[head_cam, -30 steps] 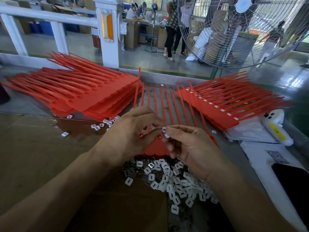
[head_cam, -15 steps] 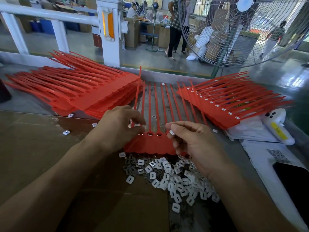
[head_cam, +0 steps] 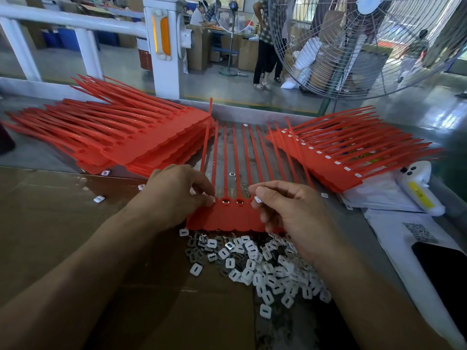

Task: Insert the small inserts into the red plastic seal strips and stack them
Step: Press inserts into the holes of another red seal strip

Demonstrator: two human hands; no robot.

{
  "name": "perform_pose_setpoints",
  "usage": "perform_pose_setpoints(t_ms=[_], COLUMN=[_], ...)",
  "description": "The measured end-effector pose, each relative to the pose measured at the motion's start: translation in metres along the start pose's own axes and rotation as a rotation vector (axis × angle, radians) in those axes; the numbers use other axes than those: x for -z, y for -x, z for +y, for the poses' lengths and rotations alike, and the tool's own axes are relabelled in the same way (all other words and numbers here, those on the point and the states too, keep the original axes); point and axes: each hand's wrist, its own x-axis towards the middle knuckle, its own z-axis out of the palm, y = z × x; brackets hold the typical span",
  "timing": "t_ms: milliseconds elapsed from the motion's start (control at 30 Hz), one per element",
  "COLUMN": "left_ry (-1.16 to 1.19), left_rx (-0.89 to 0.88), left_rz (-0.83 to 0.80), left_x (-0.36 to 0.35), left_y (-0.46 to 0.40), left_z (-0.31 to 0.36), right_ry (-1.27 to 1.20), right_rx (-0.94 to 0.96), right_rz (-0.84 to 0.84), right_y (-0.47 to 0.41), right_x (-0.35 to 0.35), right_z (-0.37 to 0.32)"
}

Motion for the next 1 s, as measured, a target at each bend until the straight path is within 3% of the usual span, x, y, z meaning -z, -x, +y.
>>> perform_pose_setpoints(t_ms=[433,733,1000], left_ry=[0.008,-0.176,-0.358], left_rx=[-0.038,-0.197,-0.205], left_rz=[0.021,-0.045,-0.126], left_x=[0.002,0.005,0.006], left_y=[-0.006,-0.004,-0.002], left_z=[-0.012,-0.008,0.003], right_ry=[0.037,0.062,0.083], right_rx=[0.013,0.009,-0.002], right_rz=[0.008,0.009,0.003], right_y=[0.003,0.004,0.003], right_x=[-0.002,-0.003,-0.006], right_z=[-0.001,-0.004,-0.004])
